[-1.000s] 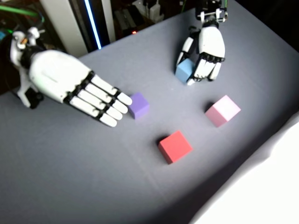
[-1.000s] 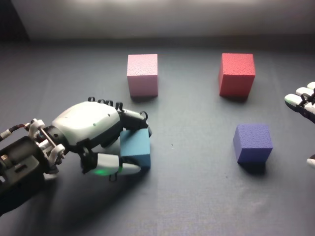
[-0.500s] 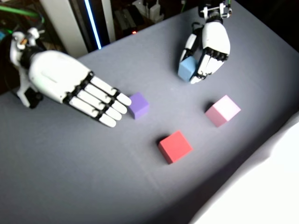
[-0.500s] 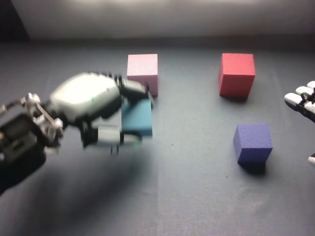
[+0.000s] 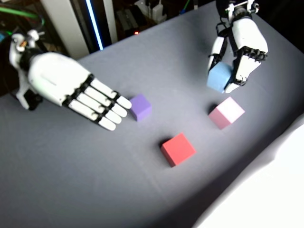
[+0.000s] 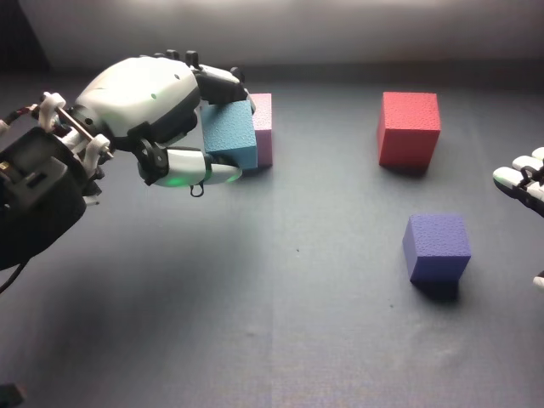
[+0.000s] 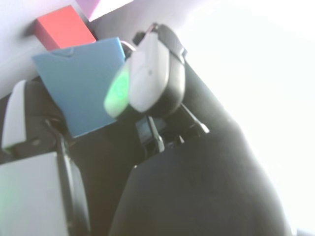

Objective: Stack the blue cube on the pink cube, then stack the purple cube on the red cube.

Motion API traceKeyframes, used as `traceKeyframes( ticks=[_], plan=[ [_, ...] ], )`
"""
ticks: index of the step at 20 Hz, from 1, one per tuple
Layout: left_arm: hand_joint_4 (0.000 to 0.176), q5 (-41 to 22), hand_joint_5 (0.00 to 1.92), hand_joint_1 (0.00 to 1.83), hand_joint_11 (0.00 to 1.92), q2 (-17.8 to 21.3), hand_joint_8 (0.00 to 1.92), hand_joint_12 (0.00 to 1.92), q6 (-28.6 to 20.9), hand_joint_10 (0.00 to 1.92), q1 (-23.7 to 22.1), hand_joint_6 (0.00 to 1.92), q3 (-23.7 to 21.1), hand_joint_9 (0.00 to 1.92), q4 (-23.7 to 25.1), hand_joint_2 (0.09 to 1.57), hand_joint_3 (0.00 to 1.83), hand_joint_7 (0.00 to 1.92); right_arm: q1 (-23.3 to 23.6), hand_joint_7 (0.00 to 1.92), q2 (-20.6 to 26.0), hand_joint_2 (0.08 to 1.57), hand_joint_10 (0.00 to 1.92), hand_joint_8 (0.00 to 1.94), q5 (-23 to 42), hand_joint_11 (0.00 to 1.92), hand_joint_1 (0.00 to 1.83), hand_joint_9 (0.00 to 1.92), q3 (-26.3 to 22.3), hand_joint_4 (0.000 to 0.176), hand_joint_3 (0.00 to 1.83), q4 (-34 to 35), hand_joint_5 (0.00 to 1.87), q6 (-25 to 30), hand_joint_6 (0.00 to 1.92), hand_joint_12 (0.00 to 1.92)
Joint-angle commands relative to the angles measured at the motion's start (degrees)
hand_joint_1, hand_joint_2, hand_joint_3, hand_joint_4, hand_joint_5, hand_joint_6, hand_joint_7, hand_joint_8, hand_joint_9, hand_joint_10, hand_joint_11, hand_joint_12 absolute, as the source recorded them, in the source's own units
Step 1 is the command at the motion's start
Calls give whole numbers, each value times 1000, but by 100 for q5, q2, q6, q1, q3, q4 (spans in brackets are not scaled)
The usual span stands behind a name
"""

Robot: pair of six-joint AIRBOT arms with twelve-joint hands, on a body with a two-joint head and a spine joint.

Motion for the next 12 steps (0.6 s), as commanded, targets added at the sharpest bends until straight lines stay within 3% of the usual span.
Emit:
traceKeyframes(
  ticks=[1, 2, 5, 7, 12],
  plan=[
    [0, -654, 804, 1103, 1330, -1, 1908, 1921, -12, 1921, -102, 1265, 64, 1203, -48, 1205, 7, 987, 7, 0, 3, 1359, 0, 0, 666, 0, 535, 0, 12, 0, 0, -73, 0, 24, 0, 0],
    [0, -632, 806, 1104, 1262, -42, 1861, 1921, -12, 1921, -159, 1260, 123, 1145, -75, 1205, 3, 955, -4, 0, -3, 1358, 0, 0, 666, 0, 547, 0, 12, 0, 0, -73, 0, 34, 0, 0],
    [0, -548, 874, 1102, 1556, -99, 1921, 1921, -12, 1921, -350, 1172, 225, 1463, -65, 1173, 0, 1293, -12, 0, -27, 1351, 0, 0, 666, 0, 560, 0, 22, 0, 0, -70, 0, 46, 0, 0],
    [0, -474, 935, 1138, 1462, -146, 1921, 1921, 26, 1921, -525, 1075, 305, 1352, -58, 1141, 0, 1200, -24, 0, -44, 1355, 0, 0, 666, 0, 562, 0, 31, 0, 0, -68, 0, 61, 0, 0],
    [0, -126, 912, 1135, 1497, -319, 1921, 1921, 79, 1921, -809, 1107, 588, 1411, -66, 1148, 0, 1248, -40, 0, -81, 1352, 0, 0, 664, 0, 573, 0, 50, 0, 0, -69, 0, 79, 0, 0]
  ],
)
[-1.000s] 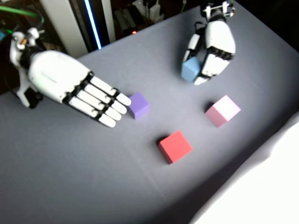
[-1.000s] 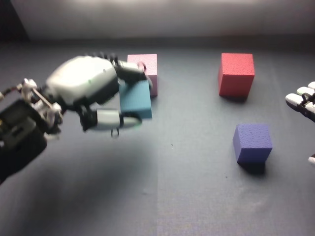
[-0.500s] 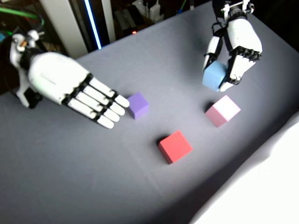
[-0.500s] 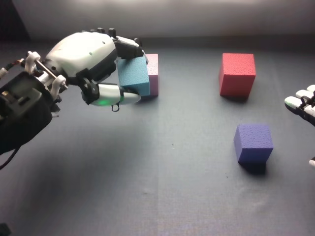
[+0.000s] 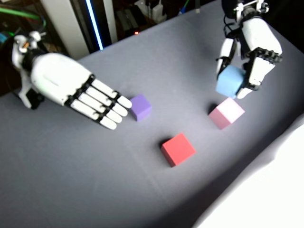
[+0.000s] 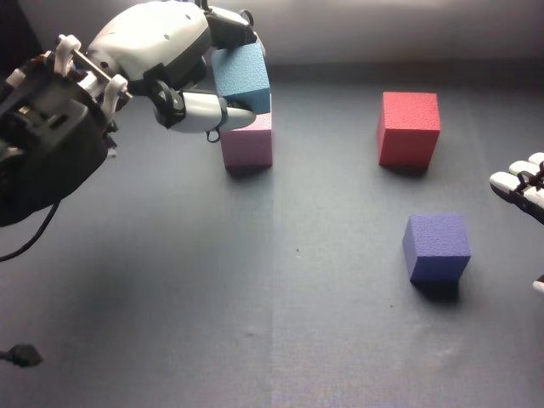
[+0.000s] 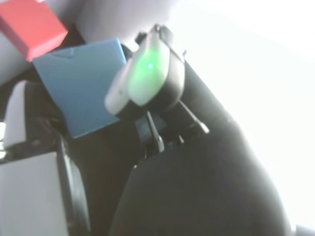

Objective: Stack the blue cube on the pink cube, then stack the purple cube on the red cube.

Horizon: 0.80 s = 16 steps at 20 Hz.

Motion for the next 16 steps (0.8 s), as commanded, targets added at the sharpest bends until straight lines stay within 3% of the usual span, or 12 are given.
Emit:
traceKeyframes(
  ticks=[1, 7, 8, 9, 12, 13, 15, 16],
  plan=[
    [0, -489, 902, 1132, 1460, -11, 1921, 1921, -2, 1921, -102, 1123, 55, 1372, -22, 1152, 2, 1212, 22, 0, -6, 1354, 0, 0, 655, 0, 572, 0, 28, 0, 0, -78, 0, 33, 0, 0],
    [0, 66, 848, 1116, 1304, -305, 1921, 1921, 24, 1921, -229, 1196, 537, 1235, -272, 1181, 6, 1082, -14, 0, -59, 1351, 0, 0, 600, 0, 598, 0, 56, 0, 0, -79, 0, 80, 0, 0],
    [0, 156, 850, 1117, 1217, -362, 1921, 1921, 45, 1921, -242, 1193, 609, 1158, -327, 1181, 3, 1020, -23, 0, -59, 1351, 0, 0, 599, 0, 600, 0, 56, 0, 0, -79, 0, 99, 0, 0],
    [0, 302, 754, 1172, 901, -452, 1756, 1921, 61, 1921, -255, 1131, 734, 863, -380, 1248, 9, 763, -33, 0, -65, 1350, 0, 0, 599, 0, 612, 0, 60, 0, 0, -80, 0, 105, 0, 0],
    [0, 448, 777, 1097, 970, -546, 1864, 1921, 84, 1921, -205, 1284, 865, 910, -527, 1224, 2, 805, -35, 0, -81, 1349, 0, 0, 599, 0, 622, 0, 67, 0, 0, -80, 0, 105, 0, 0],
    [0, 510, 704, 1161, 783, -591, 1756, 1921, 84, 1921, -180, 1199, 921, 756, -588, 1268, 11, 722, -36, 0, -81, 1344, 0, 0, 599, 0, 631, 0, 68, 0, 0, -80, 0, 110, 0, 0],
    [0, 602, 690, 1191, 738, -675, 1616, 1921, 83, 1792, -132, 1171, 1021, 743, -684, 1262, 0, 771, -45, 0, -82, 1349, 0, 0, 599, 0, 601, 0, 71, 0, 0, -80, 0, 121, 0, 0],
    [0, 667, 582, 1179, 114, -713, 1479, 1905, 83, 1487, -107, 1362, 1065, 550, -723, 1273, 0, 811, -46, 0, -88, 1354, 0, 0, 599, 0, 584, 0, 72, 0, 2, -80, 0, 124, 0, 0]
  ],
)
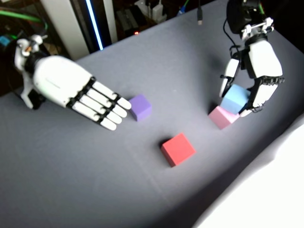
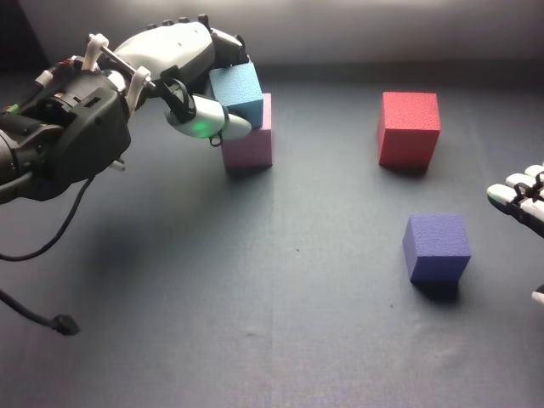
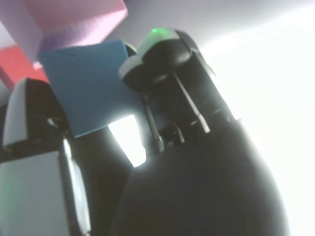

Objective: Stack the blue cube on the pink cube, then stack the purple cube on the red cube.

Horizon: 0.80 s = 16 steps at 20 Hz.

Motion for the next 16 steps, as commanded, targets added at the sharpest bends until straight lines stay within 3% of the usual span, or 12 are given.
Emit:
traceKeyframes(
  ticks=[1, 2, 3, 4, 5, 6, 8, 9, 10, 11, 12, 16],
  plan=[
    [0, -460, 582, 1179, 114, 2, 1479, 1905, 22, 1487, 13, 1362, 45, 550, 16, 1273, 0, 811, -5, 0, 3, 1354, 0, 0, 651, 0, 584, 0, 31, 0, 2, -78, 0, 29, 0, 0],
    [0, -421, 381, 931, 22, -17, 954, 1704, 22, 1155, 27, 883, 67, 417, 11, 1206, 0, 604, -5, 0, 1, 1353, 0, 0, 651, 0, 582, 0, 31, 0, 2, -78, 0, 32, 0, 0],
    [59, -396, 242, 792, 0, -35, 374, 1547, 22, 799, 41, 388, 88, 252, 10, 1123, 0, 433, -7, 0, 0, 1356, 0, 0, 652, 0, 593, 0, 31, 0, 2, -78, 0, 35, 0, 0],
    [59, -379, 242, 792, 0, -52, 374, 1547, 22, 799, 59, 388, 109, 252, 2, 1123, 0, 433, -11, 0, -3, 1356, 0, 0, 652, 0, 593, 0, 31, 0, 2, -78, 0, 37, 0, 0],
    [105, -354, 131, 747, 0, -65, 152, 1381, 36, 621, 69, 239, 121, 114, -1, 1088, 0, 304, -14, 0, -5, 1352, 0, 0, 652, 0, 599, 0, 31, 0, 0, -78, 0, 37, 0, 0],
    [127, -351, 79, 725, 0, -71, 52, 1240, 44, 526, 79, 153, 121, 42, -2, 1065, 0, 234, -17, 0, -7, 1355, 0, 0, 652, 0, 599, 0, 31, 0, 1, -78, 0, 38, 0, 0],
    [135, -373, 3, 679, 0, -70, 1, 854, 49, 110, 83, 15, 94, 1, 2, 1044, 0, 23, -23, 0, -7, 1359, 0, 0, 652, 0, 596, 0, 31, 0, 2, -78, 0, 46, 0, 0],
    [136, -391, 0, 673, 0, -65, 0, 729, 64, 21, 83, 2, 71, 0, 22, 1031, 0, 4, -24, 0, -7, 1358, 0, 0, 652, 0, 596, 0, 31, 0, 2, -78, 0, 48, 0, 0],
    [154, -410, 0, 656, 0, -57, 0, 597, 65, 3, 86, 0, 56, 0, 24, 1015, 0, 0, -24, 0, -7, 1354, 0, 0, 652, 0, 620, 0, 31, 0, 0, -78, 0, 48, 0, 0],
    [172, -458, 0, 660, 0, -35, 0, 119, 65, 0, 94, 0, 23, 0, 34, 998, 0, 0, -24, 0, -7, 1354, 0, 0, 652, 0, 625, 0, 31, 0, 0, -78, 0, 48, 0, 0],
    [175, -512, 0, 622, 0, -9, 0, 23, 65, 0, 106, 0, -15, 0, 34, 988, 0, 0, -24, 0, -7, 1349, 0, 0, 652, 0, 624, 0, 31, 0, 0, -78, 0, 54, 0, 0],
    [176, -1018, 0, 435, 0, 292, 0, 0, 71, 0, 173, 0, -416, 0, 205, 876, 0, 0, -27, 0, -7, 1320, 0, 0, 653, 0, 575, 0, 19, 0, 0, -106, 0, 98, 0, 0]
  ],
)
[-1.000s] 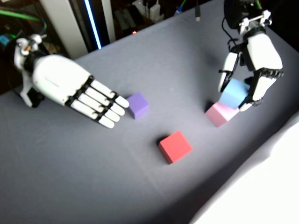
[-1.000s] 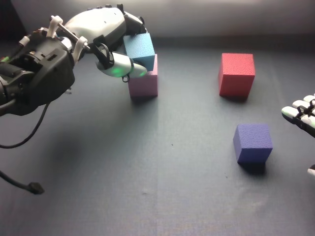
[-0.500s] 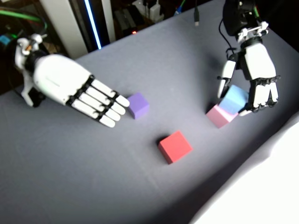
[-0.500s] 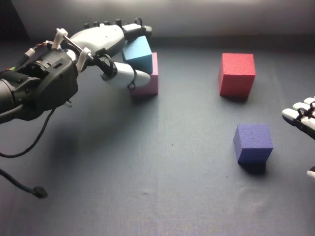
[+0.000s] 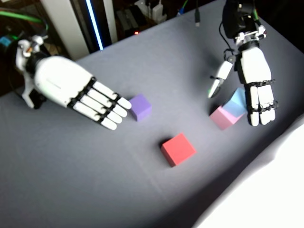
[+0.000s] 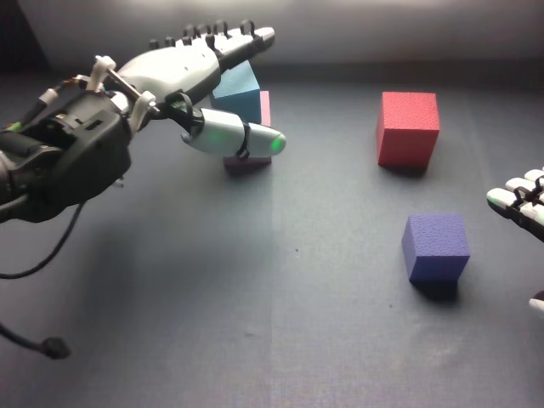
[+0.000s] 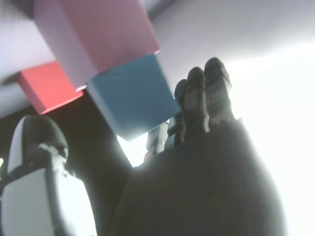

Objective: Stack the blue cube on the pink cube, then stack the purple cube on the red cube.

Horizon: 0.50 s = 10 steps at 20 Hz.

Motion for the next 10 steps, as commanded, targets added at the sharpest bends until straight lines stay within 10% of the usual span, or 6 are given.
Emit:
traceKeyframes(
  ticks=[1, 10],
  plan=[
    [176, -985, 0, 512, 0, 142, 0, 0, 34, 0, -25, 0, -57, 0, 34, 915, 0, 0, 15, 0, 22, 1316, 0, 0, 657, 0, 563, 0, 4, 0, 0, -127, 0, 53, 0, 0],
    [176, -3102, 0, 497, 0, 1434, 0, 0, -251, 0, 950, 0, -1668, 0, 642, 1305, 25, 0, 73, 0, 116, 1210, 0, 0, 794, 0, 622, 0, 67, 7, 0, -754, 0, 979, 0, 0]
  ],
)
